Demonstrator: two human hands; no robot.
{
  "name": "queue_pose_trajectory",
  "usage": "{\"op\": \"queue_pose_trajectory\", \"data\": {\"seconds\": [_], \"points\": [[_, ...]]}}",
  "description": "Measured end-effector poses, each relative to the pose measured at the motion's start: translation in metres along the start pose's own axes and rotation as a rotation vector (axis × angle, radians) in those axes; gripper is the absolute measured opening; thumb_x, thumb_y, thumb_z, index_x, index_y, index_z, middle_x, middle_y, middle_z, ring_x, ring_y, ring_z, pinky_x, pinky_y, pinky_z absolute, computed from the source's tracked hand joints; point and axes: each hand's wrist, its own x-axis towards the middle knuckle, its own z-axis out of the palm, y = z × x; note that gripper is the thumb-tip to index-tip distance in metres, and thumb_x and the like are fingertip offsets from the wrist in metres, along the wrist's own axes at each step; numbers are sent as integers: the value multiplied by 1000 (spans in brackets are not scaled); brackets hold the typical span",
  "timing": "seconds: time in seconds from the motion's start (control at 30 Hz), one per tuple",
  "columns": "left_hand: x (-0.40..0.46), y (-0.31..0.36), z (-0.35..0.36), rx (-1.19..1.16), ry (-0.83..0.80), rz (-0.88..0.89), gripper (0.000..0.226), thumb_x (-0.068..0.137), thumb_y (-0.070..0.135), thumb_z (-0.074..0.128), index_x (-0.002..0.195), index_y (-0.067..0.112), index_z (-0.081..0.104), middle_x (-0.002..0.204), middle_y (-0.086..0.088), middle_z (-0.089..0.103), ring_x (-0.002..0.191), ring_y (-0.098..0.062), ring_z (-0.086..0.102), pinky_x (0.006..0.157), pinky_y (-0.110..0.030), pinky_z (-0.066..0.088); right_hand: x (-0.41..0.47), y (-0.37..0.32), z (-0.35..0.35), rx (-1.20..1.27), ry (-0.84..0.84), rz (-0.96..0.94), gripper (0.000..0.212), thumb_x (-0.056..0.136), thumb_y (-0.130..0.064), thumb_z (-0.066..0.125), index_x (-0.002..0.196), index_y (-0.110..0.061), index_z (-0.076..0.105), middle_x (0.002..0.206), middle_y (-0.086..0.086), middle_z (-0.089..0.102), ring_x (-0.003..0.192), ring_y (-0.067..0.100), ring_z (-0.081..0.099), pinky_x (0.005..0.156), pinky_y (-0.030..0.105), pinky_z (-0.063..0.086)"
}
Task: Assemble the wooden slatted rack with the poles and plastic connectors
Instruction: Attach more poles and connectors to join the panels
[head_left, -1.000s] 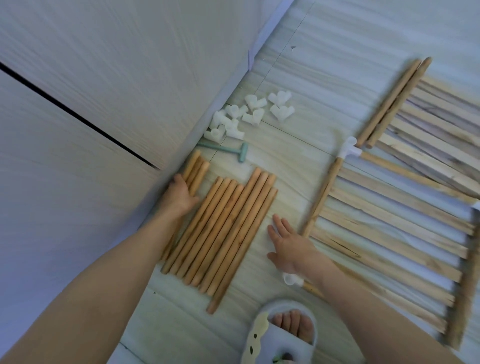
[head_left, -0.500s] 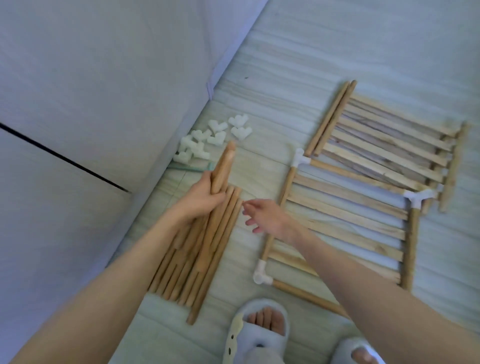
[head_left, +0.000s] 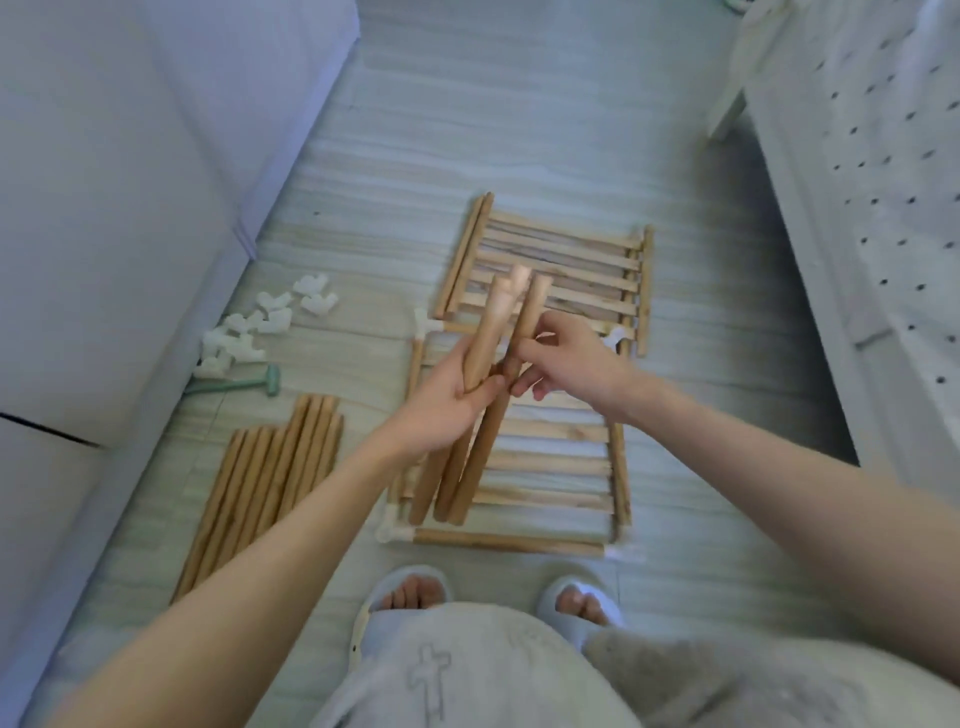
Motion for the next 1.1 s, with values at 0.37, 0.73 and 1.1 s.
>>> {"op": "queue_pose_trajectory", "data": {"seconds": [0.37, 0.73, 1.1], "points": [[-27, -1, 56, -167, 204, -87, 20, 92, 5, 53, 112, 8, 51, 91, 1, 65, 84, -16, 66, 81, -31, 54, -125, 141, -67, -253, 656, 83, 16, 91, -21, 54, 83, -7, 59, 64, 7, 67, 62, 24, 67, 75, 46, 53], [-36, -4, 61, -183, 229, -100, 18, 93, 2, 52, 109, 11, 53, 99, -2, 66, 93, -18, 67, 86, -35, 54, -153, 172, -67, -260, 679, 79, 13, 93, -19, 53, 85, -10, 57, 65, 2, 65, 56, 11, 63, 63, 26, 51], [-42, -9, 59, -185, 251, -120, 26, 93, 1, 50, 119, 6, 50, 102, -5, 66, 92, -19, 66, 87, -36, 54, -151, 170, -64, -279, 654, -1, 9, 93, -17, 55, 85, -12, 57, 65, -1, 63, 60, 13, 65, 68, 35, 54]]}}
